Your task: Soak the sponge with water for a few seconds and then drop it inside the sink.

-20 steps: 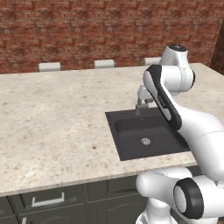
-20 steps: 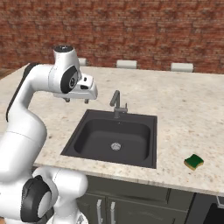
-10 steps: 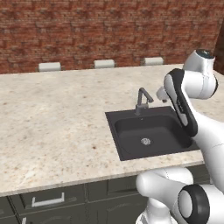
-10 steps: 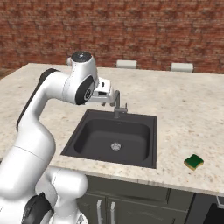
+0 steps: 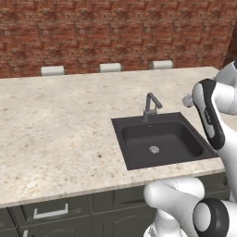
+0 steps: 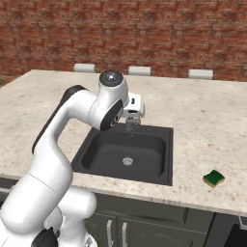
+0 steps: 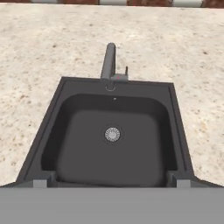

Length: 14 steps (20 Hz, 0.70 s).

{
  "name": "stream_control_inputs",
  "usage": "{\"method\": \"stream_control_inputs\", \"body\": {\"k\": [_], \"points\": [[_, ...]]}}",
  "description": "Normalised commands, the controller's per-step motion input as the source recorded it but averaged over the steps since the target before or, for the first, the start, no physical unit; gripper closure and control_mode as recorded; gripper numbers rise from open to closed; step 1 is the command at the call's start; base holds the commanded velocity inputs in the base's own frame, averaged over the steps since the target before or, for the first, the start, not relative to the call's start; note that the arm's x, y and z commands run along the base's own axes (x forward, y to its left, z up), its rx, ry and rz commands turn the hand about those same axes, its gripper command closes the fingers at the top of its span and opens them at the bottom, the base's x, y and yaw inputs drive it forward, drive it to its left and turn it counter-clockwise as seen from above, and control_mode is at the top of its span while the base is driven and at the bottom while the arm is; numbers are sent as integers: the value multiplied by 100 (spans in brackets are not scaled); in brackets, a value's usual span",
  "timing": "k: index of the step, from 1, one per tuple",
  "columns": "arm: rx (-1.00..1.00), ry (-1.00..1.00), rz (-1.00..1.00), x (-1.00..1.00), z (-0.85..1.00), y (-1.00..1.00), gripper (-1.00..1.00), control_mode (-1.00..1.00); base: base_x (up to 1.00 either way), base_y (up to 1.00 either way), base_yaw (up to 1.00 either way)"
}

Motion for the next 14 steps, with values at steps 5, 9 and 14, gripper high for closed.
{"method": "stream_control_inputs", "body": {"k": [5, 9, 14], "points": [[3, -15, 0, 0, 0, -12, -100, -100, 0, 0, 0], [3, -15, 0, 0, 0, -7, -100, -100, 0, 0, 0], [2, -13, 0, 8, -3, -1, -100, -100, 0, 0, 0]]}}
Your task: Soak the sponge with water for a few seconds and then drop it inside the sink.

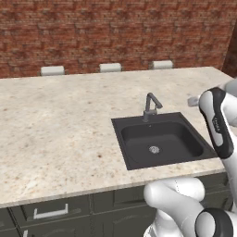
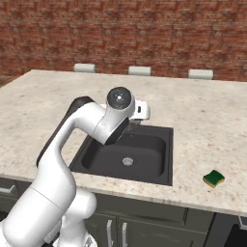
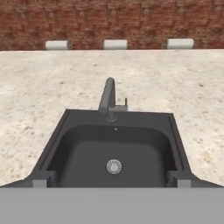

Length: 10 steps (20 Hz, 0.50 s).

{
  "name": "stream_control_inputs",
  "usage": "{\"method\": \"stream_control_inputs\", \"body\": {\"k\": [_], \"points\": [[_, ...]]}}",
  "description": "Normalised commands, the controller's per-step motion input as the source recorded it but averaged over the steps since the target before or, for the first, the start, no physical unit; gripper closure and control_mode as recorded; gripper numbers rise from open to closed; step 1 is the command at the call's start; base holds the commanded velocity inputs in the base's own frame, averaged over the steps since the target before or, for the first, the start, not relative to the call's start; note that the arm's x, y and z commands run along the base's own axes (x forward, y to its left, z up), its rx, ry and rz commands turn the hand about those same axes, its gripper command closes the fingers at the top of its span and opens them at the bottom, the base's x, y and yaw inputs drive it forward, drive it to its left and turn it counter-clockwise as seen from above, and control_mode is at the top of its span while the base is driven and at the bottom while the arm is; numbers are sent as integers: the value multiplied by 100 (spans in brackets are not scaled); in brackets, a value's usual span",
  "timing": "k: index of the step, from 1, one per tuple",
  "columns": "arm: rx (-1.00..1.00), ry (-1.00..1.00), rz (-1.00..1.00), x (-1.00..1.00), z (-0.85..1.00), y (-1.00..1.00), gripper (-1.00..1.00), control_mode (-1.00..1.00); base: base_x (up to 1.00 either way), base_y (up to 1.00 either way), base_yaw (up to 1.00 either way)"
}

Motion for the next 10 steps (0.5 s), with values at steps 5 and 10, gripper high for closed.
{"method": "stream_control_inputs", "body": {"k": [5, 10], "points": [[3, -11, 1, 13, -17, 0, -100, -100, 0, 0, 0], [1, -6, 12, 16, -5, -2, -100, -100, 0, 0, 0]]}}
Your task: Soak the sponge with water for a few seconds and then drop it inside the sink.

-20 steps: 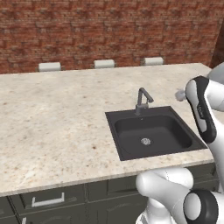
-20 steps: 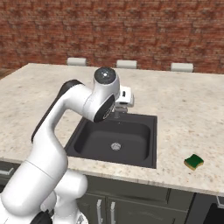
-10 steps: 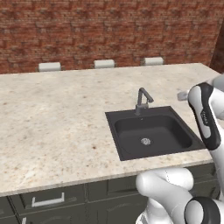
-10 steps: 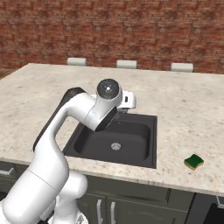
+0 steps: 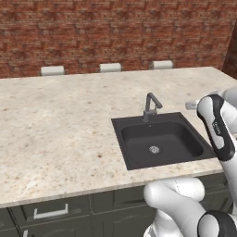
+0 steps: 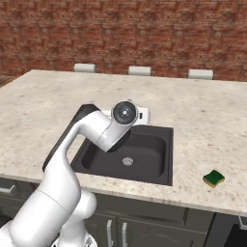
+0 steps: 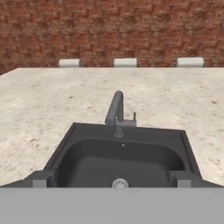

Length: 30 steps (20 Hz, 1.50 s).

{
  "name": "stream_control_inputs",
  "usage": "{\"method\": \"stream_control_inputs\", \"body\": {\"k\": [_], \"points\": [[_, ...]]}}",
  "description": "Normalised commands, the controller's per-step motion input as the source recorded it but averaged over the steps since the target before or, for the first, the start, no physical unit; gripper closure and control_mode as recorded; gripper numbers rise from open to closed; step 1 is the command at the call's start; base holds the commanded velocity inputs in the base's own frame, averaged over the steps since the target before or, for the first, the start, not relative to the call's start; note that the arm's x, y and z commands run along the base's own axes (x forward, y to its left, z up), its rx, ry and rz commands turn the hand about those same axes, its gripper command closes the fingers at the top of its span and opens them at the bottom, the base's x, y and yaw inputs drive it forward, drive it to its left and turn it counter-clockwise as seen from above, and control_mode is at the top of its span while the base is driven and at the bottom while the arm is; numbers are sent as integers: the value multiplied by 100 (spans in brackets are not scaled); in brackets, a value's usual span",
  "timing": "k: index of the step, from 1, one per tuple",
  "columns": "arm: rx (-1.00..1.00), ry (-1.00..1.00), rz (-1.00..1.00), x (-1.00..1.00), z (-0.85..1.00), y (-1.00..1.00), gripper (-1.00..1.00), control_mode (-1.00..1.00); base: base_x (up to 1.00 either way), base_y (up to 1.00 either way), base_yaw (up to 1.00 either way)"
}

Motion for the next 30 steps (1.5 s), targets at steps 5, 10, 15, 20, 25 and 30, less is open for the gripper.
{"method": "stream_control_inputs", "body": {"k": [5, 10, 15, 20, 25, 30], "points": [[0, -8, 17, 0, 0, -5, -100, -100, 0, 0, 0], [0, -7, 21, 0, 0, -14, -100, -100, 0, 0, 0], [0, -5, 12, 7, -2, -5, -100, -100, 0, 0, 0], [0, -3, 3, 35, -32, 0, -100, -100, 0, 0, 0], [0, -1, 2, 39, -36, 0, -100, -100, 0, 0, 0], [0, -1, 5, 30, -25, 0, -100, -100, 0, 0, 0]]}}
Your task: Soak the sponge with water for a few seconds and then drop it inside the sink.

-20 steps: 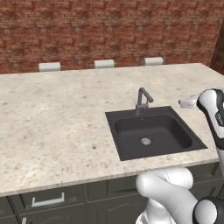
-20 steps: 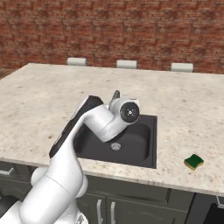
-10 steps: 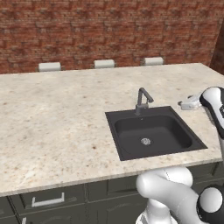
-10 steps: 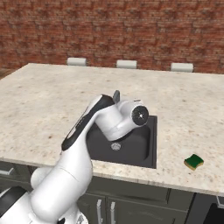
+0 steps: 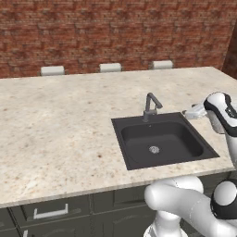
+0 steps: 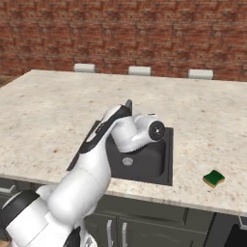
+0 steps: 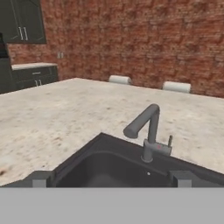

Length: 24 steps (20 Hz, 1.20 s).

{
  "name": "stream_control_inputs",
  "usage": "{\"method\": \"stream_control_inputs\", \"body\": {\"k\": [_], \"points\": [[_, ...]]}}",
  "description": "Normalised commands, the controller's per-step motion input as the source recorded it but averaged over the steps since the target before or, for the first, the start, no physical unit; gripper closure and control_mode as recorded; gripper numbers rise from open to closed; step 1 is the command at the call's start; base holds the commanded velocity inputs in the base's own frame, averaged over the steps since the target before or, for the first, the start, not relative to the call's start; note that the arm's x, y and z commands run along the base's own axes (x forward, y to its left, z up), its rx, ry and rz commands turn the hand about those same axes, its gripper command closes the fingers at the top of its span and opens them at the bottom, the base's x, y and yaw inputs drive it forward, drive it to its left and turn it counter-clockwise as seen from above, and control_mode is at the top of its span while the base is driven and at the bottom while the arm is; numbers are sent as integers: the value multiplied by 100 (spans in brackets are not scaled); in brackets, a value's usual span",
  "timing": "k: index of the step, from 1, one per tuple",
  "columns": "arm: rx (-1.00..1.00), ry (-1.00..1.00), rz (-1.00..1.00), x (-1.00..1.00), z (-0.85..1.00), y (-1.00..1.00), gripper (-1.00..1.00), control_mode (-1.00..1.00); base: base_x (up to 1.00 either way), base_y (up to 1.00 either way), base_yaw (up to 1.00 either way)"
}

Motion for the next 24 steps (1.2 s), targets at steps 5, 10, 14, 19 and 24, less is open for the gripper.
{"method": "stream_control_inputs", "body": {"k": [5, 10, 14, 19, 24], "points": [[0, -13, 7, 12, -15, 0, -100, -100, 0, 0, 0], [0, -14, 8, 0, -5, 0, -100, -100, 0, 0, 0], [0, 0, 2, 1, 0, 0, -100, -100, 0, 0, 0], [0, 6, -2, 16, -13, 0, -100, -100, 0, 0, 0], [0, 13, -1, 22, -29, 0, -100, -100, 0, 0, 0]]}}
